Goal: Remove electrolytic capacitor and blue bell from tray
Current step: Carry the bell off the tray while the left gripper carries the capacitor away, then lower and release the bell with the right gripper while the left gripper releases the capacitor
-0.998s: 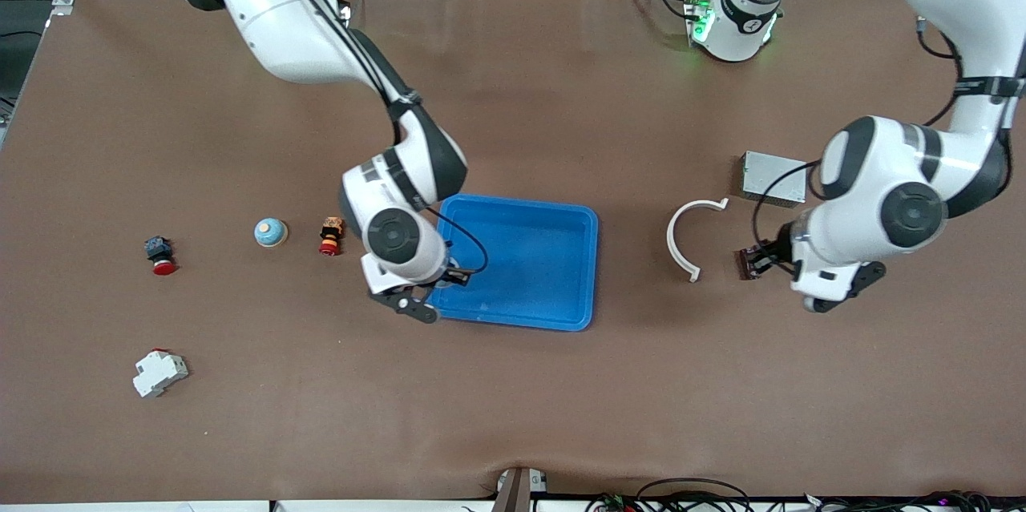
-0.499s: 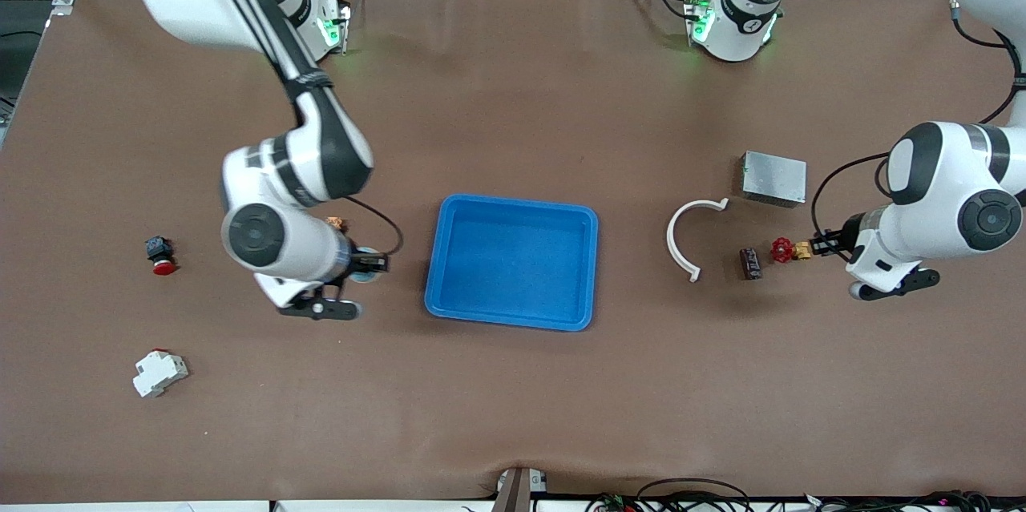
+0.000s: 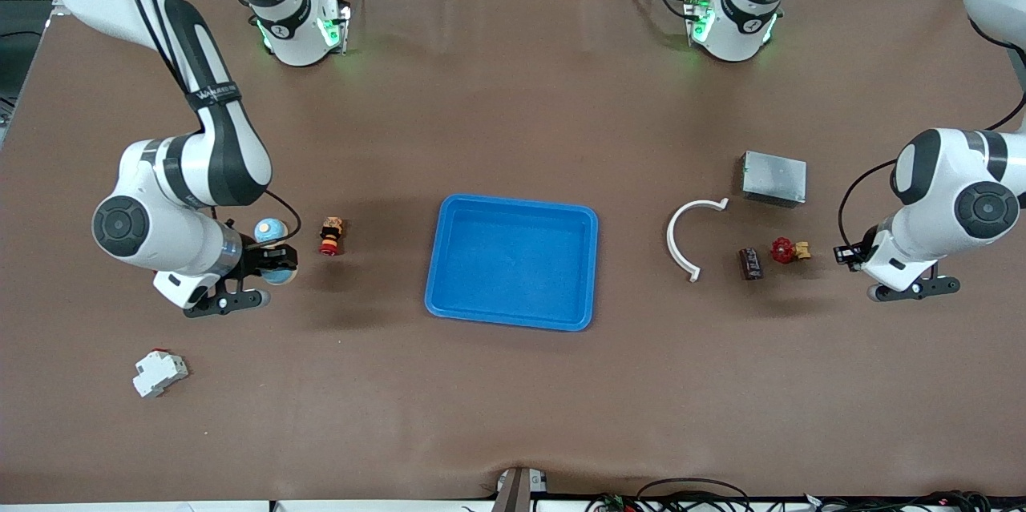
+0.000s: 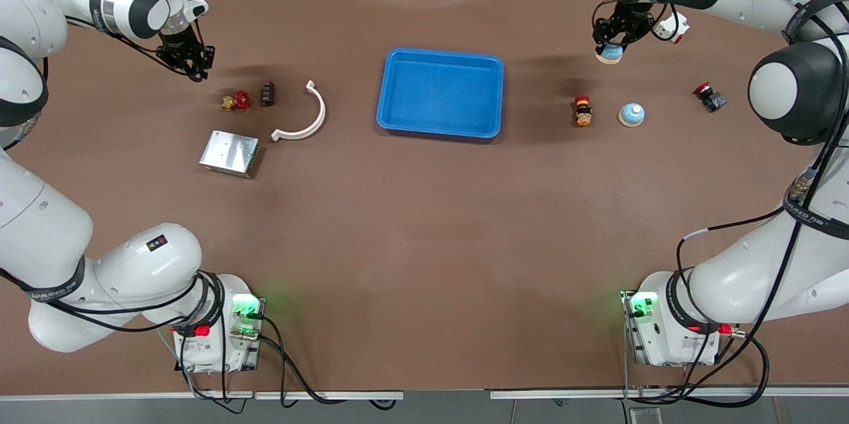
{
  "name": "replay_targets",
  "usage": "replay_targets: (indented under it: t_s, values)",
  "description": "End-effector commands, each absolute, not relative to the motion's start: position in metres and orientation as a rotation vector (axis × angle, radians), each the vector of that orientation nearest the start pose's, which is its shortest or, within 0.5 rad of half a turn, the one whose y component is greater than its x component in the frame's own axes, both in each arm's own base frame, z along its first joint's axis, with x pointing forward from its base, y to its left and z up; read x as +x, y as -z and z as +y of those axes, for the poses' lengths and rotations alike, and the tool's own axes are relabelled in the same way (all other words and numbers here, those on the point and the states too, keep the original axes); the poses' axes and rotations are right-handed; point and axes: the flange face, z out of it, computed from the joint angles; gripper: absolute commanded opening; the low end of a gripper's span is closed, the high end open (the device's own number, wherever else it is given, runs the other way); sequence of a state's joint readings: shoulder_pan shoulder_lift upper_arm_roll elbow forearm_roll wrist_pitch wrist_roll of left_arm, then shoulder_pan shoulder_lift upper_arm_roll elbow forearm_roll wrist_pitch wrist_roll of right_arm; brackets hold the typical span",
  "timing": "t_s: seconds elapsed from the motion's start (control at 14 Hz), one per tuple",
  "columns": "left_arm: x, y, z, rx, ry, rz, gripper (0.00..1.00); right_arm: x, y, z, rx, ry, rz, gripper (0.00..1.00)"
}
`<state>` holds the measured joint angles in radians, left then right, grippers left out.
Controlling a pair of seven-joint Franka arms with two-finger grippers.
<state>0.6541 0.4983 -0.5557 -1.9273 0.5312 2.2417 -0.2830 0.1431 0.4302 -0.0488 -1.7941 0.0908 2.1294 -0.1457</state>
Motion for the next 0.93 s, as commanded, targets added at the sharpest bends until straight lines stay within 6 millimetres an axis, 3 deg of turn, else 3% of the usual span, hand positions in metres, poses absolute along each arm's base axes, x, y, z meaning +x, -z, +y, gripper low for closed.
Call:
replay_targets:
  t_s: [0.0,0.14,0.36,0.64,0.86]
  values:
    - [0.602,-0.246,0.092,-3.005,-0.040,0.037,0.00,0.637,-0.304,0.034,-3.064,-0.073,-0.395,0.00]
    - [0.599,-0.237,0.089,-3.024,-0.021,0.080,0.00,0.641,-0.290,0.012,-3.061,-0.048,-0.433,0.00]
    - [0.594,-0.227,0.086,-3.035,0.013,0.104,0.00,0.642,-0.263,0.000,-3.066,-0.007,-0.452,0.00]
    - [0.586,-0.212,0.102,-3.023,0.001,0.115,0.00,0.637,-0.222,-0.018,-3.081,0.069,-0.468,0.00]
    - [0.582,-0.207,0.111,-3.013,-0.009,0.126,0.00,0.635,-0.204,-0.024,-3.087,0.088,-0.466,0.00]
